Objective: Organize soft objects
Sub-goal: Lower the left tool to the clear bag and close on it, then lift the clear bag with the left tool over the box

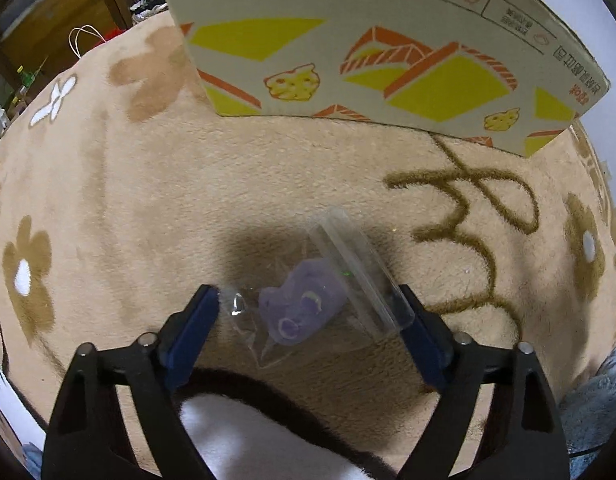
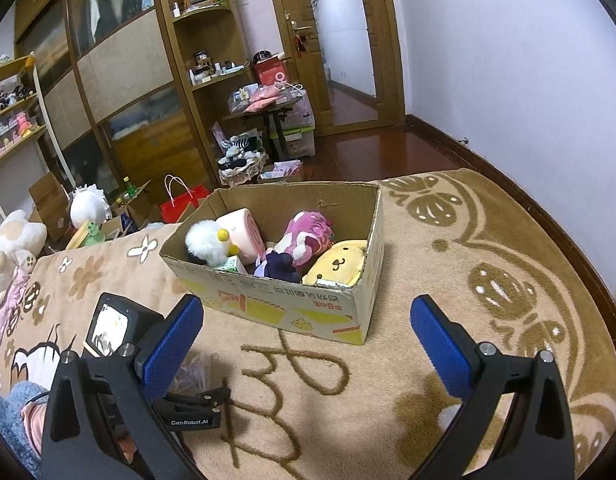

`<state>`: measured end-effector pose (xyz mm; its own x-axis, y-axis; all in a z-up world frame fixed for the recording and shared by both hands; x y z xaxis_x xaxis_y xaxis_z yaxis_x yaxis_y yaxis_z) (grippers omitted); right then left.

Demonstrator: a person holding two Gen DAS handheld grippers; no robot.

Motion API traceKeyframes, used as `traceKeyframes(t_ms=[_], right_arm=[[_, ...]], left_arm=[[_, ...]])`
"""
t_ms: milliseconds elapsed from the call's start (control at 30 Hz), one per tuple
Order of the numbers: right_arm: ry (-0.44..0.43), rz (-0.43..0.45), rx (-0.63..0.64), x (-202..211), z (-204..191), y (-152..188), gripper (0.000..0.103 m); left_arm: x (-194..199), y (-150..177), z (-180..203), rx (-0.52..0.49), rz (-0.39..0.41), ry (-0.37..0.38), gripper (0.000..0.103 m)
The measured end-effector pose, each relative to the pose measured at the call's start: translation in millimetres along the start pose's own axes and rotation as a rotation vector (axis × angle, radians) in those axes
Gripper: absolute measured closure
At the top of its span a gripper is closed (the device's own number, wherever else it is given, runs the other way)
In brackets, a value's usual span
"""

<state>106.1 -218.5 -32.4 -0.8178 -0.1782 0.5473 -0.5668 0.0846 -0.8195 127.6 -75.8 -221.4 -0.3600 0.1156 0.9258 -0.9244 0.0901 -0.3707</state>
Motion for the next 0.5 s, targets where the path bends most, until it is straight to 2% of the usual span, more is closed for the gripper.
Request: traceKeyframes(t_ms=[200, 333, 367, 500], right_arm=[[0.0, 0.0, -0.002, 0.1, -0.5, 0.5, 0.0], [0.0, 0.001, 0.0, 0.2, 0.0, 0.0, 0.0], [0.0, 0.003, 0.0, 0.5, -0.1, -0.4, 0.0], [0.0, 0.003, 0.001, 0.7, -0.7, -0.6, 0.0]], left_arm=[[7.9, 4.0, -0.8, -0.022, 0.018, -0.012, 0.02], [22.9, 4.1, 4.4, -0.053, 0.057, -0.021, 0.032], [25.6, 4.1, 5.2, -0.054, 0.063, -0.013, 0.045], [35.1, 3.7, 8.4, -0.079, 0.09, -0.021, 0.053]])
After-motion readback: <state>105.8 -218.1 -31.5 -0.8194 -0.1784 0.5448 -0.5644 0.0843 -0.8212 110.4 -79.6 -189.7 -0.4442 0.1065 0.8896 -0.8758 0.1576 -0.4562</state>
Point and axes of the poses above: each gripper's, at about its wrist camera, not at the fingertips, and x roughly against the way its jaws point, z to its right, y to its underside, the point moved 7 cm from there along -x, roughly the way its jaws point, and after that the axes turned 8 degrees about z, right-handed, at the moved point
